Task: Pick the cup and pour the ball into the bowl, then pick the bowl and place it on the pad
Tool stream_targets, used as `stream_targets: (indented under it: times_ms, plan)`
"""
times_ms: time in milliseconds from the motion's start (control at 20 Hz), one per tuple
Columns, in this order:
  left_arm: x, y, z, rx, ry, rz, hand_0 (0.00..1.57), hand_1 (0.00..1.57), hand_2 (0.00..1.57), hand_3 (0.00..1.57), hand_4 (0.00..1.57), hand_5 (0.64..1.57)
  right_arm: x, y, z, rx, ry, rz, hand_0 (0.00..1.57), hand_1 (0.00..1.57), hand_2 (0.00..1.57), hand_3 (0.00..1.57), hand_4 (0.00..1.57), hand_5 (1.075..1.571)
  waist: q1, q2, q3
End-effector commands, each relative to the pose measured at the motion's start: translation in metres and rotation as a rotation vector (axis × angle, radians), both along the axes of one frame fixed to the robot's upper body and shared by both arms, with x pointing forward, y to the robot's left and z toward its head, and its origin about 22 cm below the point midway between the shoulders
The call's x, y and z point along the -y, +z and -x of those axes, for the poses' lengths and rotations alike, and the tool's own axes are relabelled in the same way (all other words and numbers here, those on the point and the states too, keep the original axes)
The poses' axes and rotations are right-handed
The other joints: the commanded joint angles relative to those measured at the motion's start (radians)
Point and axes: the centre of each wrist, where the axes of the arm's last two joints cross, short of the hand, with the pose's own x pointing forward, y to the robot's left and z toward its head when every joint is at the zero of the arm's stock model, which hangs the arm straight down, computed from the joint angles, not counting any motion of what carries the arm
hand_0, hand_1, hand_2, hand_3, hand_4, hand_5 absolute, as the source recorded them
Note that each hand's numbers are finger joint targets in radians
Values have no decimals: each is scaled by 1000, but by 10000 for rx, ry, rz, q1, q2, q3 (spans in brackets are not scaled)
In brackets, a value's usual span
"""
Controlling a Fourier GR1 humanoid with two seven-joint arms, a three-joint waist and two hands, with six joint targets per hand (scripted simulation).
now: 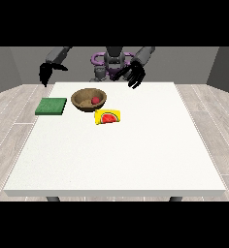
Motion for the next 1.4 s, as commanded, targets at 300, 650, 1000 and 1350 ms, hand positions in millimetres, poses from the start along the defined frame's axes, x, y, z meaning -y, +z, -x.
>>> stream_targets:
  times_ms: [300, 650, 1000, 1350]
  plan:
    - [-51, -45, 50, 409, -2618, 5127, 0, 0, 0, 0, 0, 1564, -68, -23, -6, -248, -1074, -272, 0, 0, 0, 0, 309, 1570, 1204, 403, 181]
    - [-117, -36, 40, 868, -2438, 5194, 0, 0, 0, 0, 0, 1564, -89, -29, -24, -174, -1119, -426, 0, 0, 0, 0, 285, 1567, 803, 600, 199]
    - [-120, -22, 41, 643, -2764, 5064, 0, 0, 0, 0, 0, 1565, -81, -42, -40, -561, -1326, -411, 0, 0, 0, 0, 194, 1561, 929, 684, 203]
    - [-107, -18, 45, 768, -2876, 5021, 0, 0, 0, 0, 0, 1566, -113, -62, -42, -457, -1179, -377, 0, 0, 0, 0, 126, 1562, 1040, 799, 204]
